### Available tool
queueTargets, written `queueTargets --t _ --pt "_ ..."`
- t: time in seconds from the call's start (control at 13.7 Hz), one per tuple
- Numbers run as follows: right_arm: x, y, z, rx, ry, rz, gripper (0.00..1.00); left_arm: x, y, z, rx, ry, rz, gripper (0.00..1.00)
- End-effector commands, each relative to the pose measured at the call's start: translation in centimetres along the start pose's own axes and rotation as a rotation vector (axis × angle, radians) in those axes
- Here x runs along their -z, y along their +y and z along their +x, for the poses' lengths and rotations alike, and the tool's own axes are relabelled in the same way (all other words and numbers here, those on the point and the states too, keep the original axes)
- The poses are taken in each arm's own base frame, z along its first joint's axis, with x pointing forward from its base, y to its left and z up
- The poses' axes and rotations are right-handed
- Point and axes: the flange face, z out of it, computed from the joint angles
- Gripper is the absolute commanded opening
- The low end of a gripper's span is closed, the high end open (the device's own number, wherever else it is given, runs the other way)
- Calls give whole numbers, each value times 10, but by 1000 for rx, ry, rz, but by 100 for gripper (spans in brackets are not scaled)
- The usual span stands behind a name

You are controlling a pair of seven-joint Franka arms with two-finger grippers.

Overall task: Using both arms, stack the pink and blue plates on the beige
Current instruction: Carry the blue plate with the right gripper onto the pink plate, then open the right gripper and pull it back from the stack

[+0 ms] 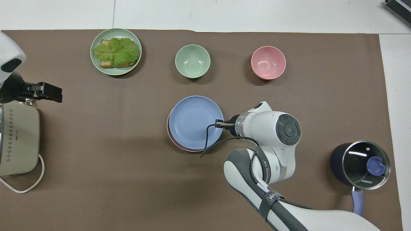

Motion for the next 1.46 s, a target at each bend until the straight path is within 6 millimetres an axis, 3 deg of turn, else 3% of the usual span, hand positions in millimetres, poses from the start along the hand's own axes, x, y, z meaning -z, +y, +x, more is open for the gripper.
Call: queueTargets --t 0.0,0.59,0.66,0.8,0.88,1.02,1.24,1.39 --pt "-1 -6 6 -29 9 5 0 6 -4 -4 10 -5 11 100" --pt "-6 -9 -1 -48 -10 1 0 6 -4 -4 10 -5 11 100" --pt "-6 -9 -1 -45 -10 0 5 6 -3 -4 10 -4 11 100" --pt "-7 -8 -2 -47 -14 -2 66 6 -4 -4 10 -3 11 100" --pt "-7 -8 -2 -48 -14 -2 80 6 -4 -4 10 -5 11 100" --pt "-6 -8 -2 -57 -14 -1 94 6 -3 -4 10 -3 11 100" --pt "1 -8 -4 -89 -29 -6 100 6 -4 -4 10 -5 11 100" --pt "10 5 -8 -89 -34 -28 100 6 -3 -4 10 -4 11 100"
